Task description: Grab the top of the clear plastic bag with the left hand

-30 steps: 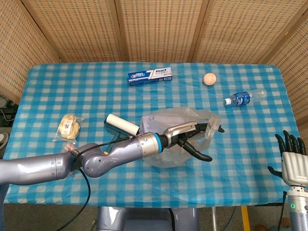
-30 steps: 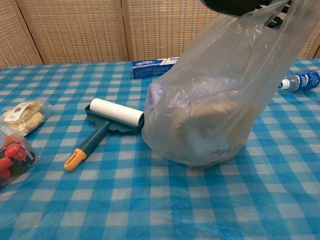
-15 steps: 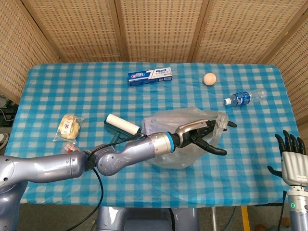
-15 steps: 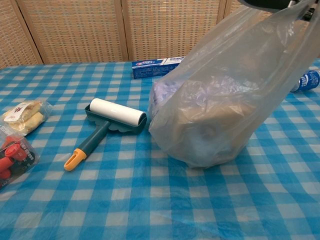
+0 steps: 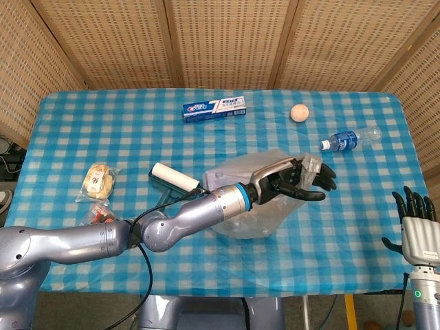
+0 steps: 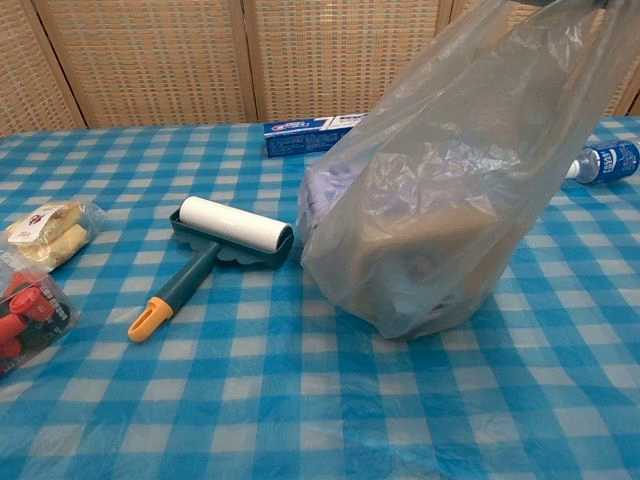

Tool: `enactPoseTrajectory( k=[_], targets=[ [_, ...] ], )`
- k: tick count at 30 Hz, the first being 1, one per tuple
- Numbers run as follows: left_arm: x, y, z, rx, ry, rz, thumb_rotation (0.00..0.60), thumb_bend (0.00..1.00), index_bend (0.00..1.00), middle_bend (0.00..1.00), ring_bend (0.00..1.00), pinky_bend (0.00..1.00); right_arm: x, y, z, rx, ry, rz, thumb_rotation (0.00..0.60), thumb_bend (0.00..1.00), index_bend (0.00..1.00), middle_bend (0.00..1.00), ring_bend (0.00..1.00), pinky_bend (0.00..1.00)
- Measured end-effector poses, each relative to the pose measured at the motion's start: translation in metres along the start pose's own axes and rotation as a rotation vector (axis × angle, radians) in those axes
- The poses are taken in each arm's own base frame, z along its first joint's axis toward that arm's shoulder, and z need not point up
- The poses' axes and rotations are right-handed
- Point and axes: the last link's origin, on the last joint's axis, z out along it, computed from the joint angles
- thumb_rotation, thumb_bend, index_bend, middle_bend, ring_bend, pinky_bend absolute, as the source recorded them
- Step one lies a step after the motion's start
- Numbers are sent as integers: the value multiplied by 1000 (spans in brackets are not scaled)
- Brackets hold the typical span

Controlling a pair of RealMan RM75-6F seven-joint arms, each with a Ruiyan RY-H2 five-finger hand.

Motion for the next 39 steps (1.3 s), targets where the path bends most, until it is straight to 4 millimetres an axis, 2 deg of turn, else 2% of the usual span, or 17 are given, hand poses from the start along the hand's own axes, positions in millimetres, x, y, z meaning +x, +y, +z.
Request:
enactPoseTrajectory(
  k=[3, 5, 10, 14, 16, 18, 21, 24, 26, 27, 29, 30, 31, 32, 33, 34, 39],
  targets=[
    [3, 0, -1, -14, 21, -10, 515, 0, 574, 631, 512, 266, 0, 0, 0, 0, 0, -1, 600, 0, 128, 0, 0, 0],
    [5, 1, -2, -27, 39, -18, 514, 0, 624, 689, 566, 352, 0, -1, 0, 3, 0, -2, 600, 0, 128, 0, 0, 0],
    [19, 4, -8, -79, 113, -46, 514, 0, 745, 804, 684, 592, 0, -3, 0, 7, 2, -5, 600, 0, 128, 0, 0, 0],
    [29, 6, -15, -98, 152, -64, 514, 0, 804, 852, 750, 780, 0, -4, -1, 10, 0, -8, 600, 0, 128, 0, 0, 0],
    [34, 8, -18, -105, 168, -67, 515, 0, 844, 884, 805, 910, -1, -4, -1, 11, 0, -9, 600, 0, 130, 0, 0, 0],
    [36, 9, -19, -103, 172, -65, 515, 0, 899, 923, 859, 983, -1, -4, -1, 11, -1, -9, 600, 0, 132, 0, 0, 0],
    [41, 12, -22, -113, 194, -57, 526, 0, 988, 988, 943, 1000, -1, -5, -1, 12, -3, -10, 600, 0, 132, 0, 0, 0],
    [49, 18, -27, -142, 235, -41, 590, 0, 1000, 1000, 990, 1000, -1, -5, -1, 13, -2, -10, 600, 0, 134, 0, 0, 0],
    [53, 23, -31, -152, 259, -26, 600, 7, 1000, 1000, 998, 1000, -1, -5, -1, 13, -2, -10, 600, 0, 134, 0, 0, 0],
    [55, 25, -33, -151, 266, -14, 600, 68, 1000, 1000, 1000, 1000, -1, -5, -1, 13, -2, -9, 600, 0, 134, 0, 0, 0],
    [57, 28, -36, -145, 274, 1, 600, 365, 1000, 1000, 1000, 1000, -1, -5, -1, 14, -3, -9, 600, 0, 134, 0, 0, 0],
    [58, 30, -38, -142, 279, 5, 600, 623, 1000, 1000, 1000, 1000, -2, -5, -1, 15, -3, -9, 600, 0, 134, 0, 0, 0],
    [61, 33, -41, -137, 286, 15, 600, 830, 1000, 1000, 1000, 1000, -2, -6, -1, 16, -4, -10, 600, 0, 135, 0, 0, 0],
    [62, 36, -43, -131, 290, 24, 600, 920, 1000, 1000, 1000, 1000, -2, -6, -1, 17, -5, -10, 600, 0, 135, 0, 0, 0],
    [63, 39, -45, -122, 289, 33, 600, 988, 1000, 1000, 1000, 1000, -2, -6, -1, 18, -5, -11, 600, 0, 135, 0, 0, 0],
    [64, 42, -48, -107, 284, 45, 600, 1000, 1000, 1000, 1000, 1000, -2, -7, -1, 19, -5, -11, 600, 0, 135, 0, 0, 0],
    [65, 67, -62, -92, 273, 97, 600, 1000, 1000, 1000, 1000, 1000, -3, -7, -1, 19, -9, -12, 600, 0, 136, 0, 0, 0]
  ],
)
